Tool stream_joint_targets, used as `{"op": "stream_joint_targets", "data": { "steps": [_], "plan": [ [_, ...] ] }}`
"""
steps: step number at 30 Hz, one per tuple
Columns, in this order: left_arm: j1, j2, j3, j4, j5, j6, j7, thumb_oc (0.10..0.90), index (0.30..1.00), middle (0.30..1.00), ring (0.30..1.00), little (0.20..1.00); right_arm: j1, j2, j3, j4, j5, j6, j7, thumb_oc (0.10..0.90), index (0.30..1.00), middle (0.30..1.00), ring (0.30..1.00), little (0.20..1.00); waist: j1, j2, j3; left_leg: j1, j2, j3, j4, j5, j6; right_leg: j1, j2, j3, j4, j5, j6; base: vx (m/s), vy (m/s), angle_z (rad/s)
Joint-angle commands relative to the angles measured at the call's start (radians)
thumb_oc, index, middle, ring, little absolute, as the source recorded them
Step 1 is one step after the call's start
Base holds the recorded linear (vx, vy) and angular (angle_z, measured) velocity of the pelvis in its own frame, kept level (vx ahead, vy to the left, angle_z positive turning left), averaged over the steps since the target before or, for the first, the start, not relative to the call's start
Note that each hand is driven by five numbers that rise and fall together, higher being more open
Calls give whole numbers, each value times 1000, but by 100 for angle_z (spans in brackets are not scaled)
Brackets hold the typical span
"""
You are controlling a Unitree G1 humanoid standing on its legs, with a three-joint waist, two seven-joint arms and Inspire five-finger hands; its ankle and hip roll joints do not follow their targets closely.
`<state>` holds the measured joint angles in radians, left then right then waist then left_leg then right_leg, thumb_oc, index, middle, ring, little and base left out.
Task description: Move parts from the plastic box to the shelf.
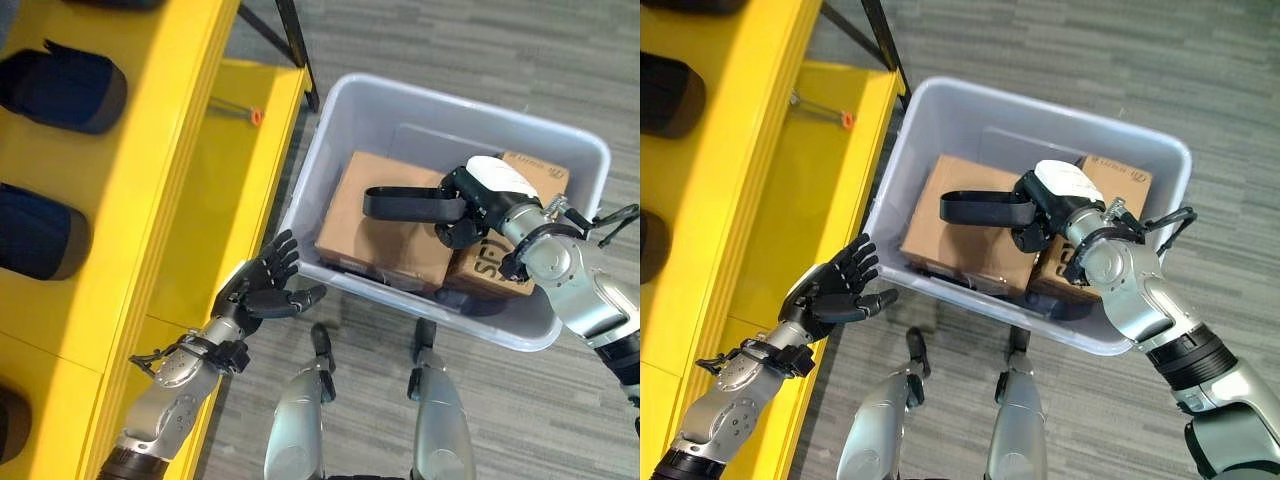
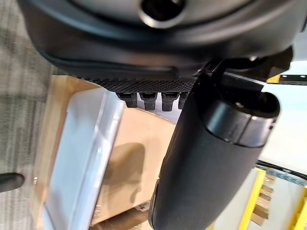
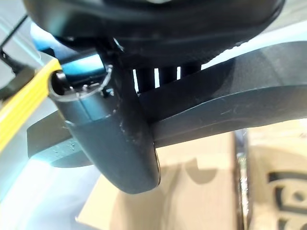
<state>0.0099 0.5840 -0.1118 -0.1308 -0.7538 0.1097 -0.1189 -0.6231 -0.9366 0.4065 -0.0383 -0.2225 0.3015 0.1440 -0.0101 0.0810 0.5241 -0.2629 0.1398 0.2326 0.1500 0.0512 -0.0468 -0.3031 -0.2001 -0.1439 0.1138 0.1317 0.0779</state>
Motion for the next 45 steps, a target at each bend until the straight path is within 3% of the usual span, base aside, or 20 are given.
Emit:
{"op": "stream_joint_targets", "data": {
  "steps": [1, 4, 9, 14, 19, 28, 38, 45],
  "plan": [
    [7, 15, 26, -108, 46, -51, -25, 900, 1000, 1000, 1000, 1000, -75, -33, -95, -179, 29, -118, 10, 400, 300, 300, 300, 300, -9, -18, -68, 54, 58, -35, -62, -8, -44, 43, -2, -22, 118, -208, 15, 76, 23, -2],
    [14, 12, 39, -93, 99, -52, -44, 900, 1000, 1000, 1000, 1000, -26, -39, -110, -197, 89, -136, 72, 400, 300, 300, 300, 300, -13, -29, -117, 105, 67, -34, -103, 6, -52, 102, 3, -27, 67, -195, 19, 87, 31, -5],
    [22, 41, 76, -76, 282, -133, -89, 900, 1000, 1000, 1000, 1000, 63, -38, -130, -240, 235, -159, 232, 400, 300, 300, 300, 300, -23, -52, -215, 180, 94, -32, -157, 34, -65, 189, 2, -37, 6, -169, 28, 124, 34, -6],
    [-19, 71, 111, -39, 413, -227, -74, 900, 1000, 1000, 1000, 1000, 83, -6, -98, -272, 335, -105, 384, 400, 300, 300, 300, 300, -28, -74, -296, 242, 117, -14, -197, 48, -80, 259, -8, -53, -56, -141, 44, 93, 26, -8],
    [-70, 100, 116, -22, 483, -293, -75, 900, 1000, 1000, 1000, 1000, 92, 28, -46, -286, 378, -40, 435, 400, 300, 300, 300, 300, -33, -93, -340, 290, 122, -5, -218, 45, -86, 312, -11, -57, -106, -116, 54, 71, -3, -1],
    [-144, 149, 112, -36, 555, -374, -69, 900, 1000, 1000, 1000, 1000, 90, 60, 1, -251, 380, 19, 466, 400, 300, 300, 300, 300, -45, -117, -390, 351, 125, 12, -237, 22, -93, 372, -11, -57, -191, -72, 77, 27, -15, -1],
    [-159, 207, 55, -65, 500, -375, -277, 900, 1000, 1000, 1000, 1000, 32, 47, 0, -236, 335, 24, 470, 400, 300, 300, 300, 300, -56, -110, -410, 376, 124, 33, -237, 4, -92, 384, -14, -44, -201, -67, 87, 7, 3, -3],
    [-95, 296, 115, -42, 400, -378, -381, 900, 1000, 1000, 1000, 1000, 59, 9, -47, -235, 307, 13, 482, 400, 300, 300, 300, 300, -63, -94, -416, 387, 120, 48, -237, 2, -90, 387, -13, -32, -201, -64, 90, 14, 34, -3]
  ]
}}
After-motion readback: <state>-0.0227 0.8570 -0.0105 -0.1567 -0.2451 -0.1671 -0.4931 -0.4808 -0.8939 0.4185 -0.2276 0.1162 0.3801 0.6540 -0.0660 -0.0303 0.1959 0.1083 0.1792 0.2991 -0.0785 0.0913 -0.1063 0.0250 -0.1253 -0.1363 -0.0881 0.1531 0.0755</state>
